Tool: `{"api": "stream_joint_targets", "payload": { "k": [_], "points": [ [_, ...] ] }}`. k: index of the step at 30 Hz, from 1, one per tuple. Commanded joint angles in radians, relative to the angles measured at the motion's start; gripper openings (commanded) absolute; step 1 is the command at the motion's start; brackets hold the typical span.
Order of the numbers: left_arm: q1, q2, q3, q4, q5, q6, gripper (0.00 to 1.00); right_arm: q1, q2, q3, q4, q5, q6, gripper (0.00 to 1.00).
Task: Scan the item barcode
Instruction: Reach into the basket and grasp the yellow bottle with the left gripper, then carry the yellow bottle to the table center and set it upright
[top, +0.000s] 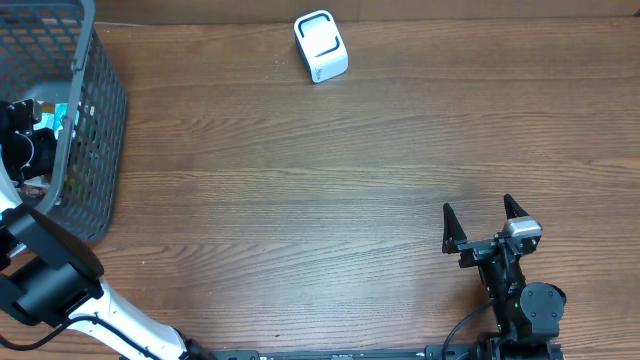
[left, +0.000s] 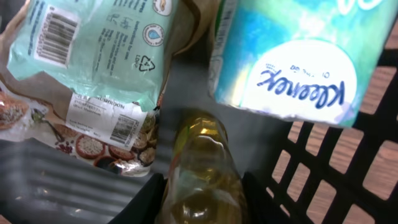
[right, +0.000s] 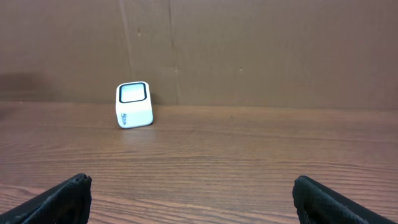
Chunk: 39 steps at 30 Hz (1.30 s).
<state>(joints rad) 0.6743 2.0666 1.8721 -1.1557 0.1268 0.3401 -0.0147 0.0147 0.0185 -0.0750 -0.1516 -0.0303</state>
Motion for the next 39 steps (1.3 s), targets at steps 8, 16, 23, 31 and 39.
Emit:
{"api": "stream_joint_targets", "payload": {
  "k": [8, 16, 23, 31, 39],
  "points": [
    [-0.003, -0.005, 0.35, -0.153, 0.005, -0.156, 0.13, -0.005, -0.012, -0.011, 0.005, 0.004, -0.004, 1.0],
    [-0.018, -0.008, 0.858, -0.203, 0.008, -0.362, 0.15, -0.005, -0.012, -0.011, 0.005, 0.004, -0.004, 1.0],
    [-0.096, -0.008, 1.107, -0.248, 0.178, -0.485, 0.09, -0.005, -0.012, -0.011, 0.005, 0.004, -0.004, 1.0],
    [-0.305, -0.008, 1.136, -0.393, 0.18, -0.494, 0.07, -0.005, -0.012, -0.011, 0.005, 0.004, -0.004, 1.0],
    [-0.54, -0.008, 1.12, -0.534, 0.15, -0.494, 0.06, -0.005, -0.012, -0.011, 0.005, 0.004, -0.004, 1.0]
  ]
}}
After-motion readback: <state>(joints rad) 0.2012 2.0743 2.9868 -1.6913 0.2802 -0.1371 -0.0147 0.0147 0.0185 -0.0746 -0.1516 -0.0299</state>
